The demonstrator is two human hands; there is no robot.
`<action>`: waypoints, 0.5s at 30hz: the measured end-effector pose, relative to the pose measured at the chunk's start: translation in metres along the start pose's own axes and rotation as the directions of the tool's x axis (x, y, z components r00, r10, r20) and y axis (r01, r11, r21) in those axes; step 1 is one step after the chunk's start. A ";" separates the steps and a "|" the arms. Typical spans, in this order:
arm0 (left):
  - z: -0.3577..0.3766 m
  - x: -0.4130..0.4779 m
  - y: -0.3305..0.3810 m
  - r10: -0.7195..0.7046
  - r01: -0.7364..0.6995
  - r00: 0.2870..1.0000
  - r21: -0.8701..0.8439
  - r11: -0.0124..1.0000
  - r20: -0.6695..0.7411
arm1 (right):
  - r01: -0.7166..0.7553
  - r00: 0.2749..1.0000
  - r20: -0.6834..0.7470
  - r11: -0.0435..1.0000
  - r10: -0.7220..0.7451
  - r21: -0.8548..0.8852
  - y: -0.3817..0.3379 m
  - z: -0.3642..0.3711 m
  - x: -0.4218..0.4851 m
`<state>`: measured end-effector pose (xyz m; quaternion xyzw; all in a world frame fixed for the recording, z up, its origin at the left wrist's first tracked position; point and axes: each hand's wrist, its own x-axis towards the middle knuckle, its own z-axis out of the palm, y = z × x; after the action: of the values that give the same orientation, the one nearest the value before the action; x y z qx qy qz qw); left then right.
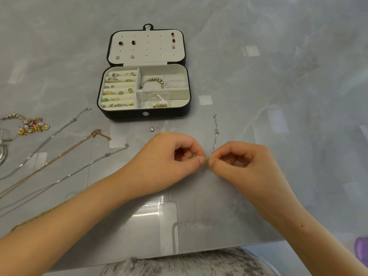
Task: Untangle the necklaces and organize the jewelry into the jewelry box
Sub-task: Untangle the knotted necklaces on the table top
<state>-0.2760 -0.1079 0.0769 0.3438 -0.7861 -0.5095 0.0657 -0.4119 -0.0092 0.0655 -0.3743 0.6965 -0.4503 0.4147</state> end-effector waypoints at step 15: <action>-0.004 0.000 -0.002 -0.066 0.067 0.998 -0.047 0.997 0.023 | 0.179 0.973 -0.060 0.893 -0.222 -0.413 -0.001 0.008 -0.004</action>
<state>-0.2730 -0.1119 0.0768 0.3627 -0.7625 -0.5336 0.0486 -0.4031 -0.0088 0.0651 -0.4977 0.7531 -0.3557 0.2421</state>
